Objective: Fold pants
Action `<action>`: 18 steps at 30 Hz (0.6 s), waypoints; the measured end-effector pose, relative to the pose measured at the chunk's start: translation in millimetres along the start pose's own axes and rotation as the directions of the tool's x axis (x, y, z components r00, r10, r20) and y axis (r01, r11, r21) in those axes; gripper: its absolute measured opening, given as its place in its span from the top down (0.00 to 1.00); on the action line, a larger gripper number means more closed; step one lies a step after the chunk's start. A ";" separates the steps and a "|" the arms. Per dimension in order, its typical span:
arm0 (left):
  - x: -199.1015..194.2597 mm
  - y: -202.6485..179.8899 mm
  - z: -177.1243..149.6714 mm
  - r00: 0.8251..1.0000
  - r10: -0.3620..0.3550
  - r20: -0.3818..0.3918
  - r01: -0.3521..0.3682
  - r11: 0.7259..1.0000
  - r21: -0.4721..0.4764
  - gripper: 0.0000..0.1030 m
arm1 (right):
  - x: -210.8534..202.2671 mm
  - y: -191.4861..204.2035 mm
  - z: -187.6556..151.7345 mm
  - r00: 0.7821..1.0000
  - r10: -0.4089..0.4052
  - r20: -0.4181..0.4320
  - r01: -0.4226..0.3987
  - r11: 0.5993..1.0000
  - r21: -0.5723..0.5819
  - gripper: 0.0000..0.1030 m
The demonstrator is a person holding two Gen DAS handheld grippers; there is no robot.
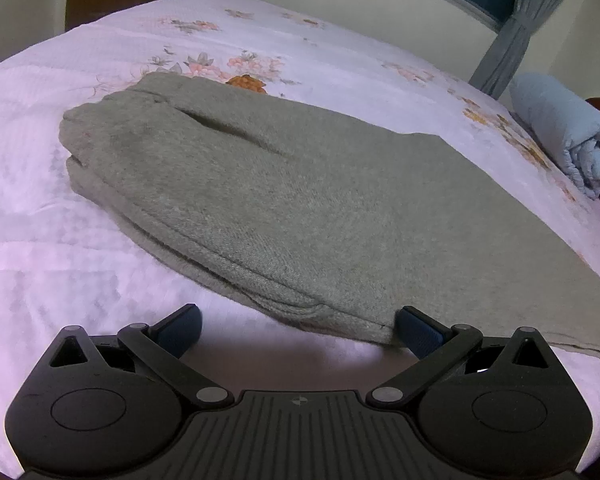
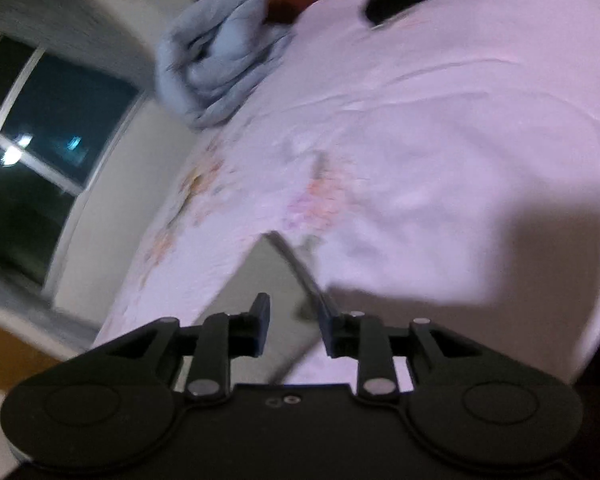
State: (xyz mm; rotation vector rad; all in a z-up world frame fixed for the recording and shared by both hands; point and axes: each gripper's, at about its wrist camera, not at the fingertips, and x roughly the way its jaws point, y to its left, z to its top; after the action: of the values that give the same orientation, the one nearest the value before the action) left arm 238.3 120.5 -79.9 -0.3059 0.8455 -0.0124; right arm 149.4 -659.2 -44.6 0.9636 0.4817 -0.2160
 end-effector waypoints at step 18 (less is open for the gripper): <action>4.4 -17.2 10.3 0.996 0.090 -0.001 -0.090 0.996 -0.024 0.00 | 110.4 38.1 49.5 0.978 -0.052 -0.204 -0.007 0.960 -0.281 1.00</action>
State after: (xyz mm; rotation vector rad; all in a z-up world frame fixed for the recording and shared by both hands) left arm 250.7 106.2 -72.1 -0.2906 0.8589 0.0817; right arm 275.2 -675.1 -46.6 0.7054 0.6980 -0.0629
